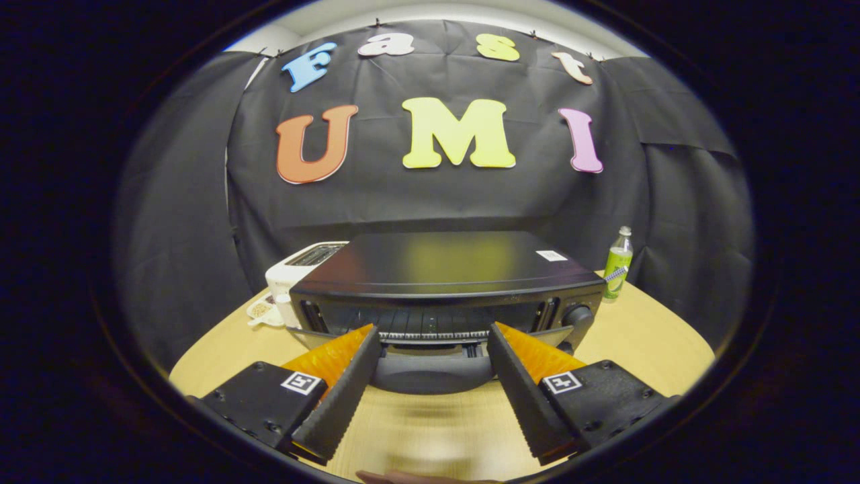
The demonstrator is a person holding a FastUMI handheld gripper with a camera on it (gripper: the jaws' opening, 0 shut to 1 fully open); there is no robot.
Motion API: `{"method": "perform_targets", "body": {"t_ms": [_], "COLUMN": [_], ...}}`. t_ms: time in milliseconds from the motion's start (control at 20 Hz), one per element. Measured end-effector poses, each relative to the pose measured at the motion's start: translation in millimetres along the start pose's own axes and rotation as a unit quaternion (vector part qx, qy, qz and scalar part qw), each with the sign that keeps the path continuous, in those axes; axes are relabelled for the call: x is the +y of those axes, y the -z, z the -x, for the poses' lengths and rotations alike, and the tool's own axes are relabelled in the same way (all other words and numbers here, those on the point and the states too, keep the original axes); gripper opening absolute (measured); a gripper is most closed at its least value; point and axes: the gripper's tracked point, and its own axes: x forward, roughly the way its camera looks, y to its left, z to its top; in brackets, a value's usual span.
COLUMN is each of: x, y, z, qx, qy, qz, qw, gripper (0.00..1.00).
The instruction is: Open the toaster oven, put the food inside, and close the toaster oven door.
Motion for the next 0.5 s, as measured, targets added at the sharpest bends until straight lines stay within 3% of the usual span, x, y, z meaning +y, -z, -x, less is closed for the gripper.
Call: {"method": "perform_targets", "body": {"t_ms": [500], "x": [-2.1], "y": [56.5], "z": [37.3], "qx": [0.056], "qy": [-0.001], "qz": [0.008], "qw": [0.998], "gripper": [1.00]}}
